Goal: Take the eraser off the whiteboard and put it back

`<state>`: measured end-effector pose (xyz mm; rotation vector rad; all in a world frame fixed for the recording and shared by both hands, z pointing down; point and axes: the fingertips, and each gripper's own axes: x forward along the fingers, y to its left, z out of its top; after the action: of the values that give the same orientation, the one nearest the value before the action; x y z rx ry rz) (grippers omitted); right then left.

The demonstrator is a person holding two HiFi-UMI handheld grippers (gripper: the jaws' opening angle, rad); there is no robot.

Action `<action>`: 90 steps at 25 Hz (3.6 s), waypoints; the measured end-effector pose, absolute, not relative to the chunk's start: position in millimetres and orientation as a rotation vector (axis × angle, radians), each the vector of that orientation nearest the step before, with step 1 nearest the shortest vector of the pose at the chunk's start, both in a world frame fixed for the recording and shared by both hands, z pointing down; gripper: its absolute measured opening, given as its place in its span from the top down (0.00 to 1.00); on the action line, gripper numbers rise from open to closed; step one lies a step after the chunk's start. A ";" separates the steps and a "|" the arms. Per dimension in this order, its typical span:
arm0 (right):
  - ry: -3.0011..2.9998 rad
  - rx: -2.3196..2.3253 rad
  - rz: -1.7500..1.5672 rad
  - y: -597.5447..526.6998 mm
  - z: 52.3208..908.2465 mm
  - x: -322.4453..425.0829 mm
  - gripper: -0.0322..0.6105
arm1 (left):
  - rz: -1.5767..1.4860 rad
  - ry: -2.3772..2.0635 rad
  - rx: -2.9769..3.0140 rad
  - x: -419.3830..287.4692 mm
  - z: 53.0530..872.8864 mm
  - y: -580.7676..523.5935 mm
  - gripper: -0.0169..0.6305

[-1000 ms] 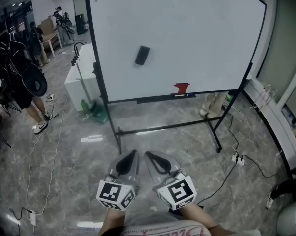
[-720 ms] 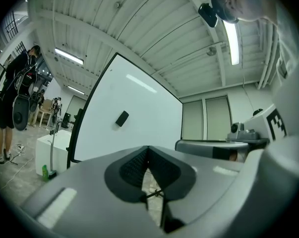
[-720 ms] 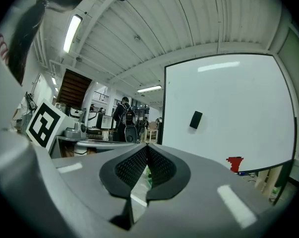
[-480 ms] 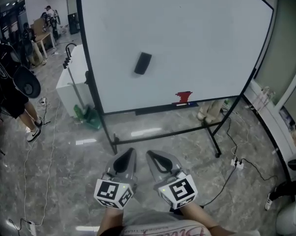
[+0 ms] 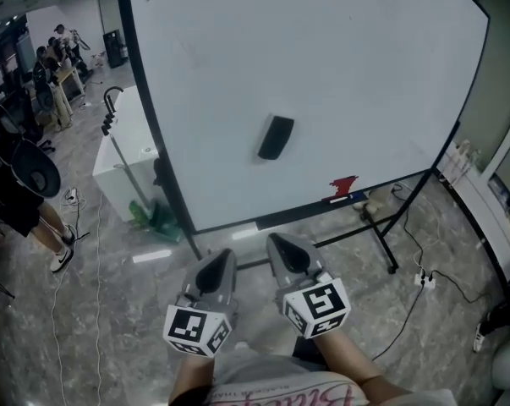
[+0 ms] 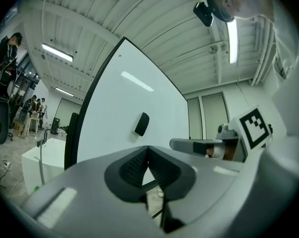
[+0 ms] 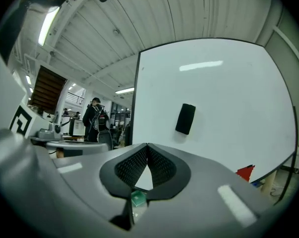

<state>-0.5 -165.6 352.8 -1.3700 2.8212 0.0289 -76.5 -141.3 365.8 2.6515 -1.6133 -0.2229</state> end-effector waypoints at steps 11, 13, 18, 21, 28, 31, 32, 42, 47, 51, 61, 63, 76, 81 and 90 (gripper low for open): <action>2.563 -1.511 0.029 -279.5 290.0 9.6 0.74 | -0.242 -1.531 2.669 -93.1 370.2 -205.0 0.98; 2.552 -1.559 0.004 -298.6 285.2 13.8 0.67 | -0.251 -1.533 2.656 -90.2 369.8 -212.1 0.98; 2.548 -1.570 -0.120 -333.5 279.2 13.4 0.57 | -0.275 -1.547 2.629 -80.7 367.2 -219.2 0.98; 2.516 -1.587 -0.174 -351.0 277.8 13.7 0.56 | -0.269 -1.558 2.619 -75.1 368.6 -222.1 0.98; 2.474 -1.632 -0.175 -365.5 276.6 11.0 0.58 | -0.241 -1.585 2.603 -80.9 370.1 -223.3 0.98; 2.517 -1.657 -0.125 -362.6 278.4 10.0 0.58 | -0.241 -1.597 2.600 -85.6 368.0 -222.1 0.98; 2.529 -1.665 -0.106 -359.8 279.5 10.1 0.58 | -0.242 -1.603 2.599 -87.3 367.4 -221.8 0.98; 2.589 -1.666 0.181 -297.1 282.3 20.2 0.58 | -0.255 -1.590 2.615 -91.9 362.7 -224.4 0.98; 2.649 -1.629 0.249 -264.1 292.2 20.7 0.58 | -0.269 -1.548 2.640 -88.8 357.0 -224.2 0.98; 2.696 -1.610 0.245 -240.3 306.0 20.4 0.58 | -0.277 -1.537 2.668 -88.2 350.3 -225.7 0.98; 2.729 -1.687 0.212 -231.1 338.3 37.8 0.58 | -0.313 -1.528 2.699 -82.5 342.1 -224.2 0.98; 2.728 -1.687 0.209 -230.1 339.2 38.0 0.58 | -0.308 -1.527 2.702 -80.7 341.6 -222.9 0.98; 2.746 -1.635 0.253 -262.7 324.6 36.7 0.58 | -0.300 -1.539 2.684 -79.0 347.2 -221.9 0.98; 2.753 -1.637 0.382 -292.6 304.8 22.4 0.57 | -0.296 -1.559 2.665 -81.1 348.5 -222.9 0.98; 2.755 -1.687 0.478 -341.0 290.7 11.2 0.57 | -0.284 -1.567 2.658 -82.4 348.9 -223.3 0.98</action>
<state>11.2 -341.0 290.7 -1.6867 2.7551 0.4778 -82.4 -223.3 348.9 2.6585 -1.5673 -0.2842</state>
